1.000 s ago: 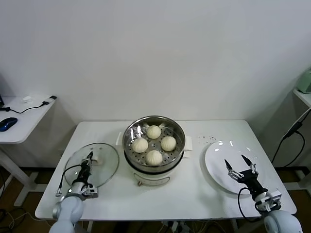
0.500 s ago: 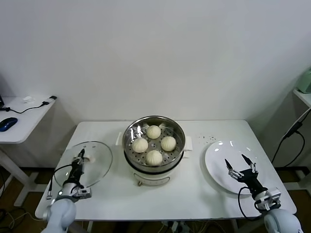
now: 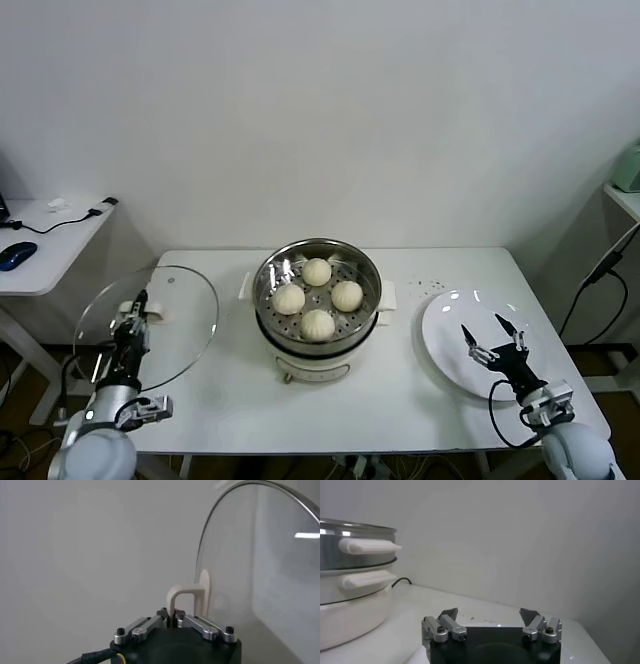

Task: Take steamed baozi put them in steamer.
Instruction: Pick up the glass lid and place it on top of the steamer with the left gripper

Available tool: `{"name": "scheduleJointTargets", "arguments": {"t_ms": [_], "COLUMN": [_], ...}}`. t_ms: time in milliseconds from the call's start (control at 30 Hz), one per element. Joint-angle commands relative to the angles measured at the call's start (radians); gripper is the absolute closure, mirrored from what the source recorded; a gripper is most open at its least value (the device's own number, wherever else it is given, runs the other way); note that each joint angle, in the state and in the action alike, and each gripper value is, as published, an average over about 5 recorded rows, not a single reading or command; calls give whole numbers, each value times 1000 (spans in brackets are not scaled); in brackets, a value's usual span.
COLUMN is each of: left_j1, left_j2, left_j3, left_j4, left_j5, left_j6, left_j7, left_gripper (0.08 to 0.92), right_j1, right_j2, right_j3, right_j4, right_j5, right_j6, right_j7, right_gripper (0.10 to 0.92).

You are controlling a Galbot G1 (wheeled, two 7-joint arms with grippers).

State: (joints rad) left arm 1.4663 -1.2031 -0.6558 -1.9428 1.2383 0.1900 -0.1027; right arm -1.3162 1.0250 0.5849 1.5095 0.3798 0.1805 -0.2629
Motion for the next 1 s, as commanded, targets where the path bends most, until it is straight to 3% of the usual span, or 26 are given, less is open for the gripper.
{"name": "scheduleJointTargets", "arguments": {"t_ms": [33,200,333,433,700,1000], "left_j1": [31,-158,-320,-409,-523,-553], "left_j2": [132,146,102,54,-109,-317], "left_j3": [209,415,570,639,744,796], "left_j4": [-281,-278,-259,-226,-87,76], "left_j5": [45,137,237,309,398,445], "left_j6": [392,537,591,595,595,595], "left_j7": [105,274,447,513,533,503], "left_gripper": [850,850,850,850,850,850], "right_j1": [65,110,137,143,134,122], "right_j2": [-5,-3,1,4,7,12], "right_j3": [-34,-63,-72,-66,-34,-1], "right_j4": [-47,-89,-121,-131,-138,-143], "right_j5": [-30,-43,-53,-54,-50,-47], "right_j6": [-6,-9,-6,-3,7,14], "right_j7": [10,20,22,22,20,16], "right_gripper": [203,203,203,203,203,203]}}
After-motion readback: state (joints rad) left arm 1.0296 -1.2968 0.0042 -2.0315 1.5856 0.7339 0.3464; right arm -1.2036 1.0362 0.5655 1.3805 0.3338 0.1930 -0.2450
